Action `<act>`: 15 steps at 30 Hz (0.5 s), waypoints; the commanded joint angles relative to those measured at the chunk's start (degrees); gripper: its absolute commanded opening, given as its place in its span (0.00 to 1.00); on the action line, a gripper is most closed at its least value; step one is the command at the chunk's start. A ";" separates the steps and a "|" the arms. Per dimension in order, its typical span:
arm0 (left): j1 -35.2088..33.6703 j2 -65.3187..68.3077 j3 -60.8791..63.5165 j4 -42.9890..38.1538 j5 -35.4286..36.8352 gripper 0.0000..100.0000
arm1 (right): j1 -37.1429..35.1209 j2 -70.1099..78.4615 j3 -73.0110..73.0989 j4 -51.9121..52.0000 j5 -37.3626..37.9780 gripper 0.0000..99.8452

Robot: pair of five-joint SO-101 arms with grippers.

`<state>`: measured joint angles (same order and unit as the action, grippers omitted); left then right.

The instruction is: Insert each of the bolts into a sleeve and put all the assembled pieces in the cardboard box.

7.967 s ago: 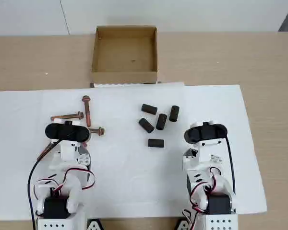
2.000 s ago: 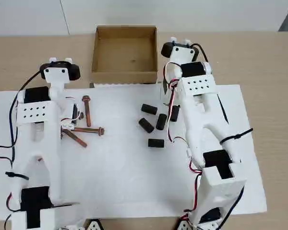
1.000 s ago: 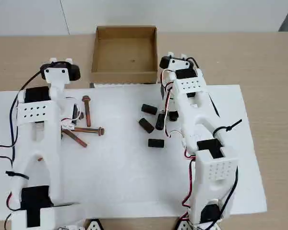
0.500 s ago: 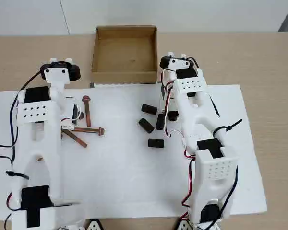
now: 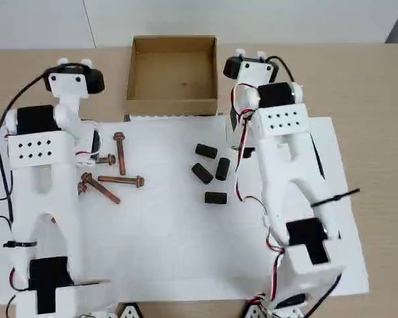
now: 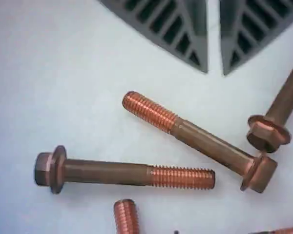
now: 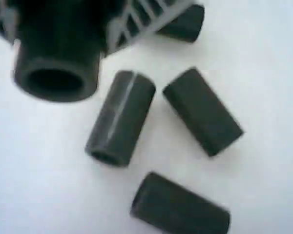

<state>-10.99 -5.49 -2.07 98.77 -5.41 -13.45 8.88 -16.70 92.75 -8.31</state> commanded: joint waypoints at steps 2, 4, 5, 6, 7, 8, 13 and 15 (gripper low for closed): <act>0.00 3.16 -2.42 1.76 -0.62 0.01 | 2.07 -5.49 -1.49 2.51 2.02 0.00; 0.00 6.15 -2.51 1.67 -0.70 0.01 | 3.91 -5.76 -1.41 2.77 2.02 0.00; 0.00 7.91 -2.77 1.58 -0.79 0.01 | 4.79 -5.76 -1.41 2.77 2.02 0.00; 0.00 10.02 -3.65 1.58 -0.79 0.01 | 5.76 -5.76 -1.41 2.86 1.93 0.00; 0.00 11.69 -4.62 1.58 -0.79 0.01 | 6.64 -5.67 -1.32 2.86 1.85 0.00; 0.00 13.63 -6.20 1.58 -0.70 0.01 | 7.34 -5.58 -1.32 2.86 1.76 0.00; 0.09 23.65 -17.45 1.58 3.16 0.01 | 9.19 -5.41 -1.23 2.86 1.76 0.00; 0.70 28.04 -22.02 1.58 5.80 0.01 | 9.27 -5.41 -1.23 2.86 1.67 0.00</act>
<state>-10.99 18.86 -16.66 98.95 -2.42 -4.84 6.42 -16.70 95.21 -6.81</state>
